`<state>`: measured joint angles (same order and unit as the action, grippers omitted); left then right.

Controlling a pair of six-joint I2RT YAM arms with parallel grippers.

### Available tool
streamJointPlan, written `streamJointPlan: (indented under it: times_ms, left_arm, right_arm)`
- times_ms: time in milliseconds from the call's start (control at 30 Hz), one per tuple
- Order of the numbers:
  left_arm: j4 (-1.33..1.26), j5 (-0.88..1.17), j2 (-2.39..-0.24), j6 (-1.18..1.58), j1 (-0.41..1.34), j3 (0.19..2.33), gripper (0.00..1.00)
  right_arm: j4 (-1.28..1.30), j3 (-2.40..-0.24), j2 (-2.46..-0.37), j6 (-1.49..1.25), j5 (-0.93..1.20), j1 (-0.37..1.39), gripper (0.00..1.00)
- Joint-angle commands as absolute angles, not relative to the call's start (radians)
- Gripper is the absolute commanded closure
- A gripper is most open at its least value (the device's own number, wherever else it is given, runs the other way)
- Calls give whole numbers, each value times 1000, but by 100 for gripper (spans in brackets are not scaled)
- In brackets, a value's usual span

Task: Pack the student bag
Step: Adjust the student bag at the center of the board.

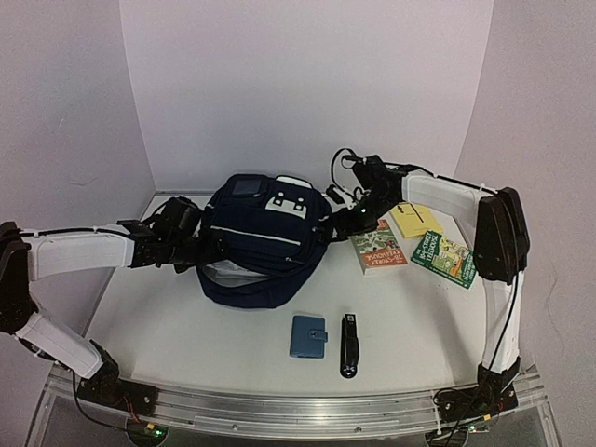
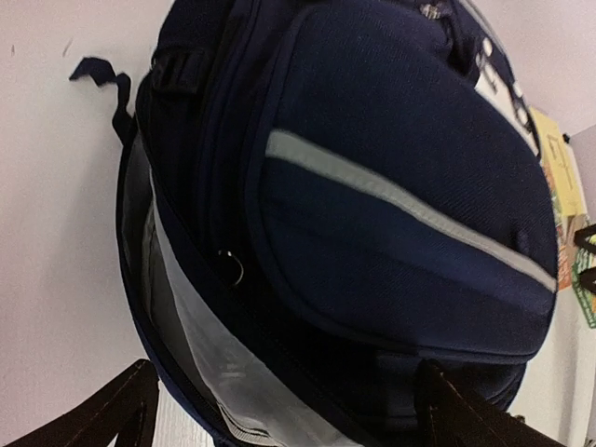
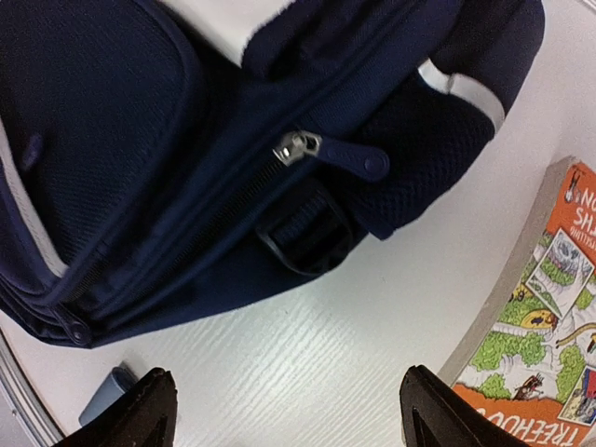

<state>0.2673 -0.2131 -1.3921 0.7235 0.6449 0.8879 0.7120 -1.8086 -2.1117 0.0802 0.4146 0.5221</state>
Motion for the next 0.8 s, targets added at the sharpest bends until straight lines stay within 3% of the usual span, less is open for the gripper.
streamJointPlan:
  times_ms: [0, 167, 333, 500, 667, 767]
  left_arm:
    - [289, -122, -1433, 720, 638, 896, 11]
    - [244, -22, -1447, 740, 652, 841, 44]
    - [267, -29, -1481, 747, 740, 839, 65]
    - [313, -111, -1358, 815, 718, 765, 78]
    - [383, -155, -1272, 826, 540, 744, 92]
    - [347, -94, -1304, 786, 408, 771, 94]
  right_arm:
    - [707, -1873, -2120, 52, 453, 542, 18]
    - [711, -1908, -2113, 44, 466, 583, 18]
    - [721, -1946, -2132, 43, 458, 624, 18]
    - [726, -1956, -2150, 54, 432, 617, 18]
    - [727, -1961, -2161, 47, 457, 580, 18]
    - [726, -1938, -2151, 90, 430, 577, 18]
